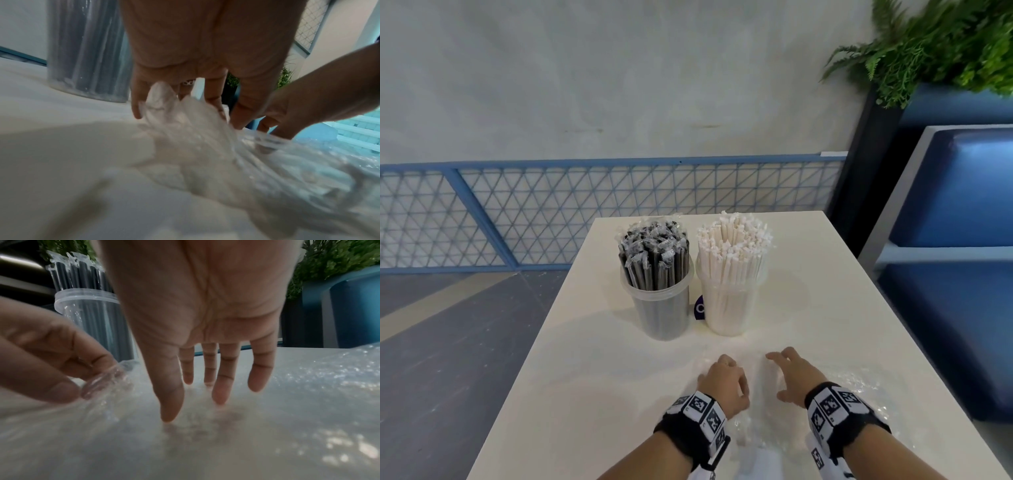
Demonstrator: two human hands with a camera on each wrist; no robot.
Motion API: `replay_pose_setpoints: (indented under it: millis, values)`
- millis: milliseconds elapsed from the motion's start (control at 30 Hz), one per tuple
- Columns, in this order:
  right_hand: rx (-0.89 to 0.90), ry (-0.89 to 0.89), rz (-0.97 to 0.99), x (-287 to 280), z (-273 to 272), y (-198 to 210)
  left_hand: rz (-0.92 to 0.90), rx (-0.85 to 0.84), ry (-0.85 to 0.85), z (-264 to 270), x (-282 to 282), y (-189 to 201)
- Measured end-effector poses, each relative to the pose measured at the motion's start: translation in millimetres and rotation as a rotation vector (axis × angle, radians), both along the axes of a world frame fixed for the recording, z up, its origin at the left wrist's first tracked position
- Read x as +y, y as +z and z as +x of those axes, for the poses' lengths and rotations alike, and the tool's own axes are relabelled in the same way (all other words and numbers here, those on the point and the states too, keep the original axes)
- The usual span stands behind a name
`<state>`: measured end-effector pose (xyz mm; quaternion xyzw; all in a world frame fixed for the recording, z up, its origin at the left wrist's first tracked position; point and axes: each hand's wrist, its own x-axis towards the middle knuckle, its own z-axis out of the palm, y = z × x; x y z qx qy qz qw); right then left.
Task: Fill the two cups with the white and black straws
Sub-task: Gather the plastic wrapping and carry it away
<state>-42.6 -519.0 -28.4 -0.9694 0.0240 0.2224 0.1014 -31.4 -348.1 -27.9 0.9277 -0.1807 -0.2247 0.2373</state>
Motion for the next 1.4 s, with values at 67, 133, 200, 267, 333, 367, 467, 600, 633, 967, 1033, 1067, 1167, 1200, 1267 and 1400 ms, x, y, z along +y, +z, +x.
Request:
replay_pose_setpoints:
  millis: [67, 133, 200, 267, 333, 367, 467, 600, 633, 967, 1033, 1067, 1167, 1200, 1267, 1400]
  values:
    - [-0.003, -0.015, -0.050, -2, -2, 1, -0.064, -0.046, -0.027, 2, 1, 2]
    - [-0.023, -0.016, -0.118, -5, -3, 3, -0.126, -0.071, -0.062, 4, 5, 5]
    - [-0.028, 0.011, -0.118, -10, -2, 5, -0.186, -0.093, -0.088, 4, 11, 7]
    - [-0.005, 0.027, -0.024, -14, -1, 9, -0.227, -0.123, -0.089, 5, 16, 12]
    - [0.001, 0.022, 0.123, -16, 0, 10, -0.273, -0.180, -0.062, 7, 21, 20]
    - [-0.024, -0.005, 0.212, -17, 2, 11, -0.296, -0.214, -0.045, 8, 23, 23]
    - [-0.128, -0.134, 0.553, -14, 2, 17, -0.342, -0.310, -0.001, 12, 31, 35]
    - [-0.284, -0.147, 0.732, -11, 1, 33, -0.429, -0.549, 0.135, 17, 44, 46]
    - [-0.312, -0.147, 0.772, -11, 0, 37, -0.486, -0.580, 0.216, 14, 46, 50]
    - [-0.490, -0.294, 1.371, -5, -3, 90, -0.909, 0.023, 0.481, -18, 36, 59]
    - [-0.498, -0.317, 1.447, -1, -3, 95, -0.983, 0.129, 0.462, -18, 33, 66]
    - [-0.493, -0.328, 1.474, 0, -4, 97, -1.021, 0.151, 0.460, -17, 33, 71]
    - [-0.409, -0.301, 1.393, -5, -5, 95, -1.094, 0.133, 0.458, -14, 36, 86]
    - [-0.372, -0.261, 1.321, -9, -6, 93, -1.106, 0.124, 0.463, -13, 36, 90]
    - [-0.280, -0.166, 1.210, -14, -9, 89, -1.132, 0.120, 0.482, -12, 35, 96]
    - [-0.159, -0.058, 1.172, -16, -18, 91, -1.156, 0.122, 0.477, -11, 27, 101]
